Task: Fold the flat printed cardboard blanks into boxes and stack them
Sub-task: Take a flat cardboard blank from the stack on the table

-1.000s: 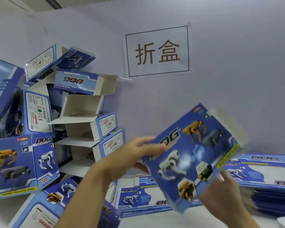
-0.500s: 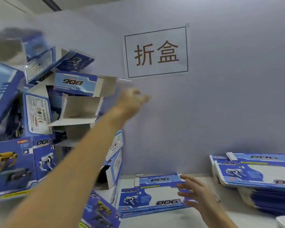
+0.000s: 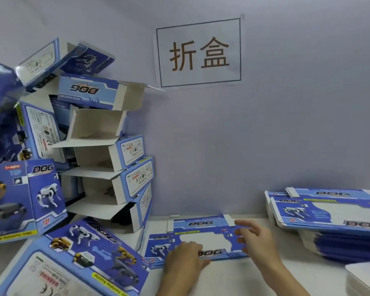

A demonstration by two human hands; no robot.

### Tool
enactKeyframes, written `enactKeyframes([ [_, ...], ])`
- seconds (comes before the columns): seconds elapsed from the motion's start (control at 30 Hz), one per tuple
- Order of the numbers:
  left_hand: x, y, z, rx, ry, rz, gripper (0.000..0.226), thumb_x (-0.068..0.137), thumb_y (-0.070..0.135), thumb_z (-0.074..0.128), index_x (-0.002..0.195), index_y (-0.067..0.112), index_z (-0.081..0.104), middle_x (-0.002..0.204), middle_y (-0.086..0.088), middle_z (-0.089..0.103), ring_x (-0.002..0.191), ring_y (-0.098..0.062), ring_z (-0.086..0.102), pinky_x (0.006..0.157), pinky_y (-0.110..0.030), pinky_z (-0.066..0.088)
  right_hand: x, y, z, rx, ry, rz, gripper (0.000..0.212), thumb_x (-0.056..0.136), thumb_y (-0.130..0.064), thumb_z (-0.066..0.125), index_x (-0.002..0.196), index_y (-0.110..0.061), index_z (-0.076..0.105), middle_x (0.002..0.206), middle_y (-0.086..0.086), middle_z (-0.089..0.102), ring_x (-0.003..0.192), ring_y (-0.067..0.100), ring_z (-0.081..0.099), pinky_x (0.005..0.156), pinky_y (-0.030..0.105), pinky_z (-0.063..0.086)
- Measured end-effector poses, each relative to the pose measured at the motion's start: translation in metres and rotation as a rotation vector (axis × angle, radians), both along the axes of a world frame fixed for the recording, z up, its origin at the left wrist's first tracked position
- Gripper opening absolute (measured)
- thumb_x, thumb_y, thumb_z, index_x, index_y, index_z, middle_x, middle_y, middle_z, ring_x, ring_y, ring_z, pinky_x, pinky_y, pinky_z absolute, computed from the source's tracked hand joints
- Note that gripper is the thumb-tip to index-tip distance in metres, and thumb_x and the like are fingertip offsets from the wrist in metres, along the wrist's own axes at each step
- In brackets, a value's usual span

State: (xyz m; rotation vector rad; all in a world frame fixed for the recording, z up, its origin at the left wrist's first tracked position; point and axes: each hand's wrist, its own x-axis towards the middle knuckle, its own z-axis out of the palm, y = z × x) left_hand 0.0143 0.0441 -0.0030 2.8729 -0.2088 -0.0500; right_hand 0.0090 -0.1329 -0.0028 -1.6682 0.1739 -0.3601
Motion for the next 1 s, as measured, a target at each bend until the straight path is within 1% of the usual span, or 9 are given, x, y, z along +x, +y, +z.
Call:
enactKeyframes([
  [0.2, -0.001, -0.001, 0.003, 0.034, -0.083, -0.024, 0.033, 0.1, 0.046, 0.052, 0.119, 0.024, 0.067, 0.12, -0.004, 0.064, 0.11, -0.024, 0.059, 0.086, -0.036, 0.044, -0.002, 0.001, 0.0, 0.001, -0.135, -0.087, 0.03, 0.097, 0.0, 0.047, 0.097, -0.02, 0.07, 0.087, 0.009, 0.072, 0.08, 0.025, 0.067, 0.062, 0.031, 0.048],
  [0.4, -0.001, 0.005, 0.003, -0.009, -0.605, 0.045, 0.023, 0.107, 0.032, 0.036, 0.121, 0.033, 0.055, 0.112, 0.0, 0.071, 0.1, -0.026, 0.067, 0.083, -0.036, 0.046, -0.011, 0.003, 0.014, -0.052, -0.345, -0.393, 0.027, 0.092, 0.002, 0.05, 0.097, -0.021, 0.061, 0.084, 0.004, 0.066, 0.067, 0.019, 0.059, 0.052, 0.027, 0.041],
  [0.5, -0.008, 0.007, 0.016, -0.147, -0.862, 0.099, 0.042, 0.102, 0.045, 0.027, 0.106, 0.023, 0.062, 0.085, 0.004, 0.073, 0.07, -0.015, 0.069, 0.061, -0.025, 0.052, -0.012, 0.007, 0.025, 0.094, -0.208, -0.078, 0.021, 0.098, -0.004, 0.053, 0.108, -0.018, 0.064, 0.095, 0.012, 0.069, 0.078, 0.024, 0.067, 0.06, 0.031, 0.052],
  [0.57, -0.015, 0.002, 0.026, -0.297, -0.995, 0.025, 0.044, 0.097, 0.041, 0.034, 0.088, 0.016, 0.069, 0.06, 0.003, 0.067, 0.046, -0.013, 0.063, 0.04, -0.021, 0.047, -0.015, 0.019, 0.034, 0.194, -0.116, 0.242, 0.02, 0.1, -0.024, 0.056, 0.118, -0.024, 0.063, 0.107, 0.005, 0.072, 0.095, 0.024, 0.07, 0.071, 0.035, 0.057],
  [0.6, -0.018, -0.005, 0.026, -0.338, -1.037, -0.013, 0.04, 0.097, 0.038, 0.04, 0.089, 0.016, 0.072, 0.06, 0.004, 0.068, 0.046, -0.012, 0.063, 0.039, -0.023, 0.049, -0.015, 0.026, 0.038, 0.236, -0.099, 0.371, 0.023, 0.098, -0.035, 0.056, 0.119, -0.029, 0.062, 0.109, 0.0, 0.072, 0.099, 0.023, 0.071, 0.074, 0.036, 0.058],
  [0.7, -0.03, -0.028, 0.028, -0.489, -0.809, -0.204, 0.035, 0.104, 0.047, 0.039, 0.126, 0.032, 0.062, 0.101, 0.011, 0.073, 0.084, -0.007, 0.07, 0.072, -0.028, 0.061, -0.015, 0.04, 0.046, 0.389, -0.177, 0.511, 0.016, 0.095, -0.044, 0.059, 0.092, -0.028, 0.063, 0.077, -0.003, 0.069, 0.069, 0.009, 0.069, 0.056, 0.026, 0.054],
  [0.77, -0.032, -0.037, 0.026, -0.551, -0.636, -0.351, 0.04, 0.099, 0.05, 0.036, 0.134, 0.036, 0.051, 0.12, 0.014, 0.06, 0.104, -0.004, 0.06, 0.091, -0.028, 0.055, -0.01, 0.035, 0.048, 0.385, -0.269, 0.282, 0.015, 0.1, -0.03, 0.056, 0.086, -0.025, 0.057, 0.066, -0.002, 0.059, 0.055, 0.007, 0.061, 0.049, 0.024, 0.05],
  [0.87, -0.037, -0.038, 0.035, -0.621, -0.633, -0.403, 0.03, 0.1, 0.037, 0.044, 0.116, 0.025, 0.067, 0.115, 0.012, 0.062, 0.105, 0.001, 0.055, 0.094, -0.02, 0.048, -0.005, 0.015, 0.051, 0.249, -0.401, 0.059, 0.016, 0.104, -0.011, 0.046, 0.102, -0.026, 0.053, 0.085, -0.001, 0.069, 0.081, 0.014, 0.068, 0.07, 0.034, 0.057],
  [1.0, -0.034, -0.022, 0.052, -0.851, -0.866, -0.106, 0.019, 0.098, 0.023, 0.058, 0.117, 0.024, 0.064, 0.116, 0.012, 0.053, 0.111, 0.006, 0.048, 0.092, -0.01, 0.043, -0.009, -0.006, 0.059, 0.275, -0.396, 0.12, 0.017, 0.1, -0.01, 0.053, 0.105, -0.024, 0.063, 0.093, 0.0, 0.075, 0.081, 0.019, 0.073, 0.061, 0.033, 0.059],
])
